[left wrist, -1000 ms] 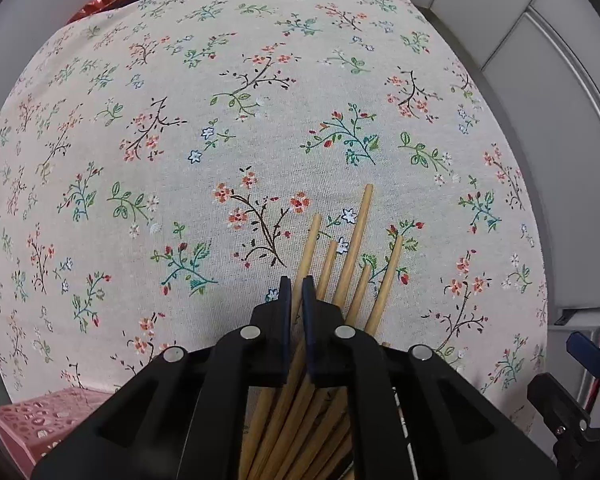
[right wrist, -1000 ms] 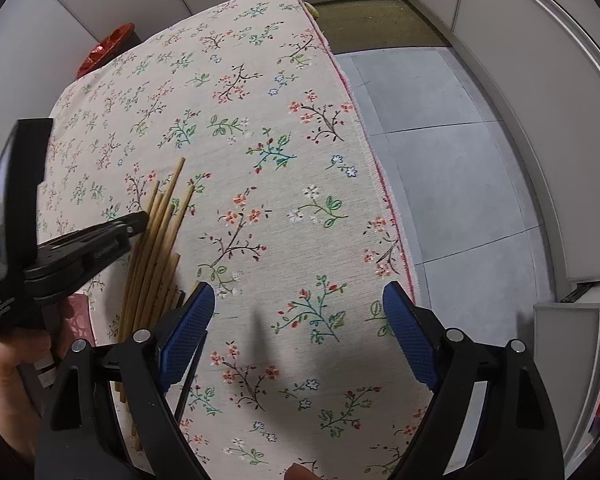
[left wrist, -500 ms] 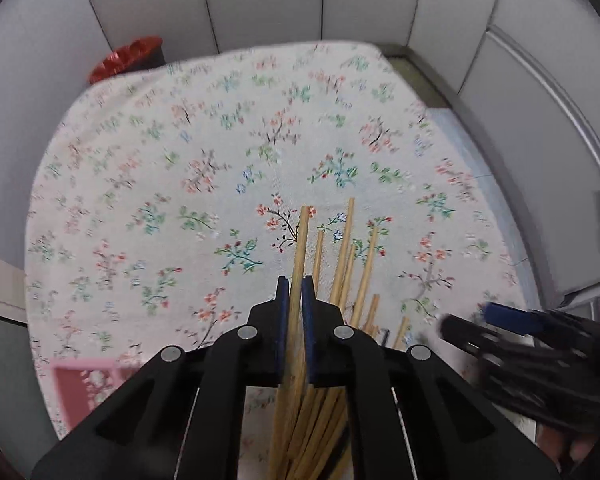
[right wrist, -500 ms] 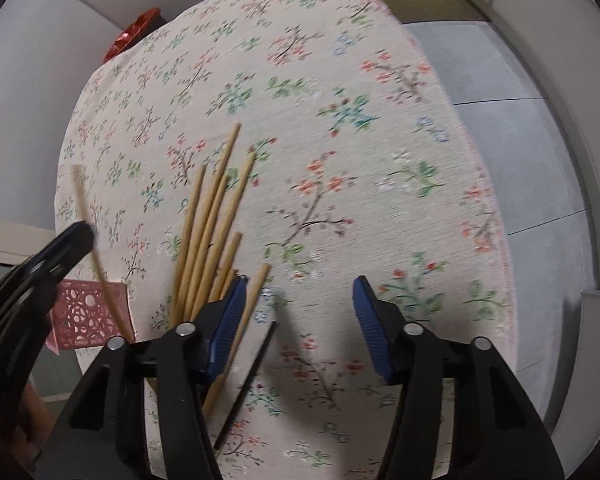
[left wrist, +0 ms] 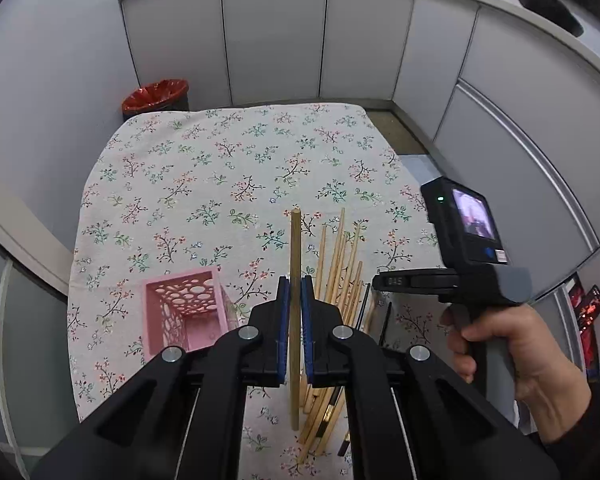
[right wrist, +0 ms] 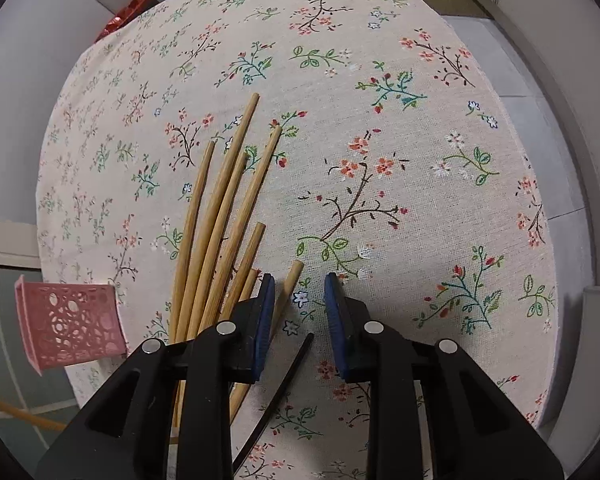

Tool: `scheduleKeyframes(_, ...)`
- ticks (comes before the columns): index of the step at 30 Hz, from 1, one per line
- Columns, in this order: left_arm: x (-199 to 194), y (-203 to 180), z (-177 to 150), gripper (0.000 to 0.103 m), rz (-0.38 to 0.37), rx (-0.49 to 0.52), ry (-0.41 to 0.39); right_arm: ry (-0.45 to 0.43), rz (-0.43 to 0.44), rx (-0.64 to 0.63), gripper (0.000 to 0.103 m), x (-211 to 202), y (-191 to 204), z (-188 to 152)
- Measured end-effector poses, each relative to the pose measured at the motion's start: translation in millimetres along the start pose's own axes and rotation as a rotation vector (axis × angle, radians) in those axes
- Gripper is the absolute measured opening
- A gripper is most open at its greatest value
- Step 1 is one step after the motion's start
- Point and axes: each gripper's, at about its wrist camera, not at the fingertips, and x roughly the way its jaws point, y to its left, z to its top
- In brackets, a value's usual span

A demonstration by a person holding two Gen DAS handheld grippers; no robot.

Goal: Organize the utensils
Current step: 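Carry the held chopsticks upright over the pink basket with both tools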

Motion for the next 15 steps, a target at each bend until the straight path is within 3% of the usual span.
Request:
scheduleKeyframes(2,-6,3,-6,0.006,-0.006,-0.007,-0.012,-0.015,-0.053,-0.025,0.021,0,7,-3)
scheduleKeyframes(4,-9,4,-11,0.006,-0.007,-0.010,-0.019,-0.027,-0.088,-0.056,0.008,2,15,-5)
scheduleKeyframes(11,-14,9,-18,0.006,0.022,-0.025,-0.050,-0.050,-0.004,-0.029,0.003,3,16,-7)
scheduleKeyframes(15,-21,9,-24,0.006,0.027,-0.020,-0.065,-0.096,0.030,-0.041,0.002,-20,15,-12)
